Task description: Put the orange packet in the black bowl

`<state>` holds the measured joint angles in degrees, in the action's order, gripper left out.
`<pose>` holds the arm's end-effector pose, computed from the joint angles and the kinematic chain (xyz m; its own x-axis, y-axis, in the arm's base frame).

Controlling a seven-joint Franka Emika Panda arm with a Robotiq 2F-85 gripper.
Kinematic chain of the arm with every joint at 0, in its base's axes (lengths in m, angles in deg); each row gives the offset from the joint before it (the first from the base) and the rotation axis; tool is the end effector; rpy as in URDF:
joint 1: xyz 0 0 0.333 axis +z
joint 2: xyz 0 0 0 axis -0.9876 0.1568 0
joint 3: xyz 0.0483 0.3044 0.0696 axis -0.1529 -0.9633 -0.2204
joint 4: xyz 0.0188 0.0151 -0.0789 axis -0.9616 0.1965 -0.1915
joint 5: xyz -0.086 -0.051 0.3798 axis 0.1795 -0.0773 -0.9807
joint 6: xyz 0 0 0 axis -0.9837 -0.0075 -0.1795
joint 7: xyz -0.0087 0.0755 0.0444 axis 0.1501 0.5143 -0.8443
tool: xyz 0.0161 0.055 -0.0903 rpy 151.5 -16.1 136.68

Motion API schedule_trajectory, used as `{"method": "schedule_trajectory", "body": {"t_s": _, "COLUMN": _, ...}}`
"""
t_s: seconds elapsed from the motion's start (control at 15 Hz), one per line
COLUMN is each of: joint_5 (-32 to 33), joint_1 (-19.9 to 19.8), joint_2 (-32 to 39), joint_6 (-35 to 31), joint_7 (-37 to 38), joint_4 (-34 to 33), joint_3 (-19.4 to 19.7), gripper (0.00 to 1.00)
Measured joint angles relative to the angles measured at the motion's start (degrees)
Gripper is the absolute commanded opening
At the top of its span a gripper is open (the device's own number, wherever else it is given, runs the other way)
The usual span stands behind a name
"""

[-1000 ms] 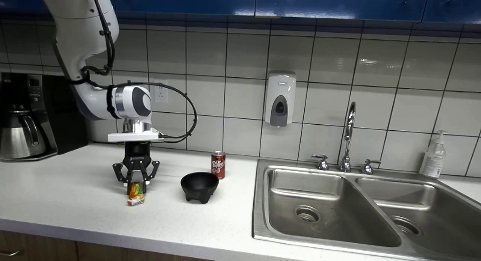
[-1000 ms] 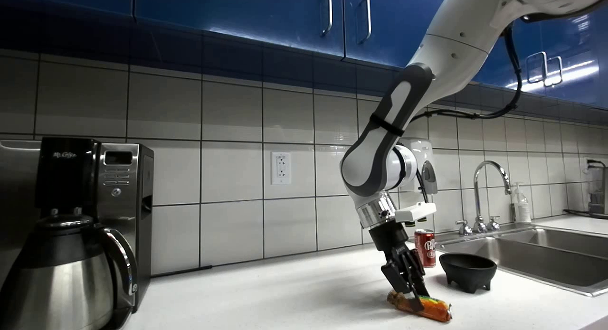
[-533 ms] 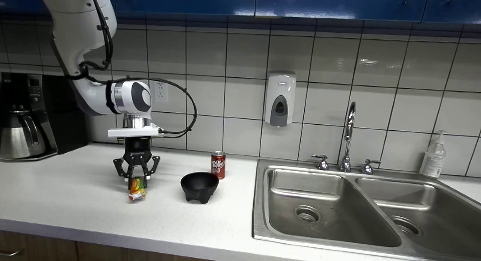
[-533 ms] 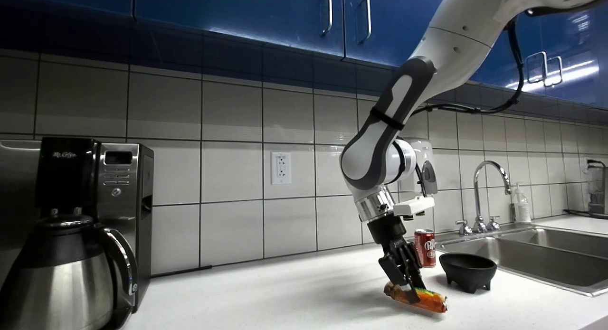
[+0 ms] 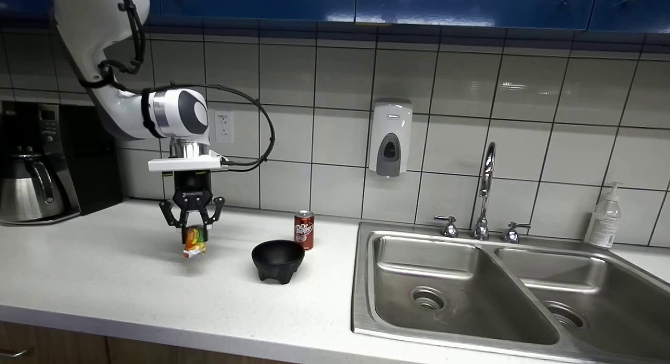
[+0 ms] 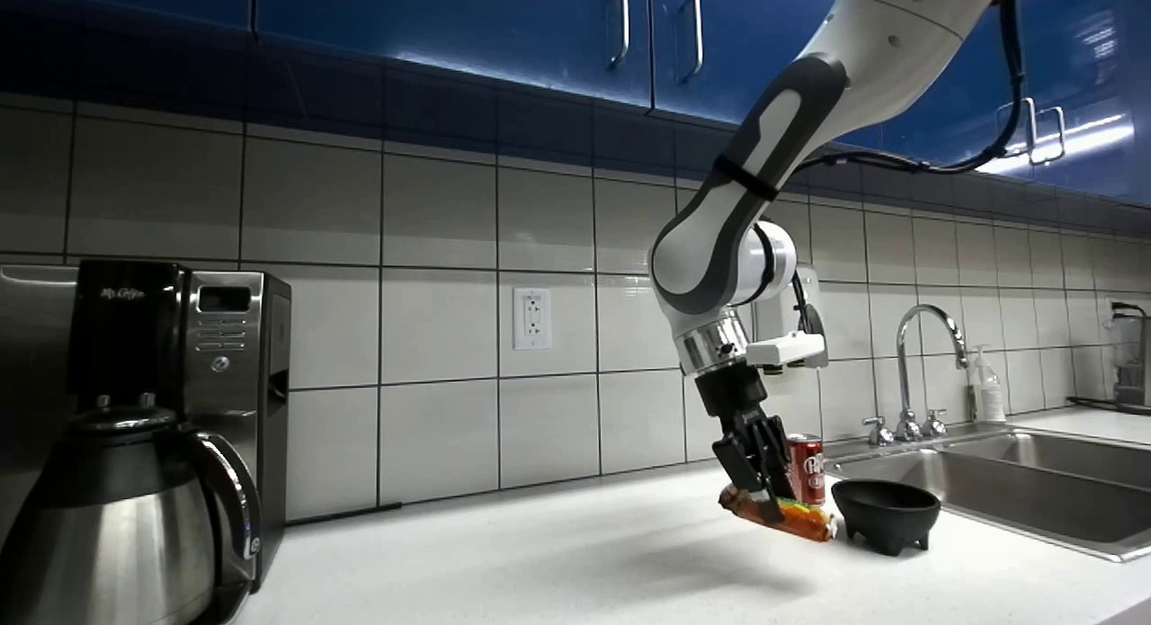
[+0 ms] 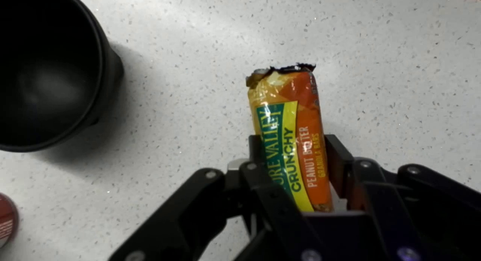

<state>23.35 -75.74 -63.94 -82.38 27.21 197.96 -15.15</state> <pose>0.5219 0.0724 0.2707 0.8312 0.4361 -0.3448 0.4807 -0.8754 0.0517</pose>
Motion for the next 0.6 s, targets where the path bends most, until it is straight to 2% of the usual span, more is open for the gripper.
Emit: {"method": "schedule_trajectory", "body": {"t_s": 0.6, "joint_5": -3.4, "joint_1": -3.9, "joint_2": -2.9, "joint_6": -1.7, "joint_7": 0.2, "joint_4": 0.3, "joint_3": 3.0, "gripper": 0.18}}
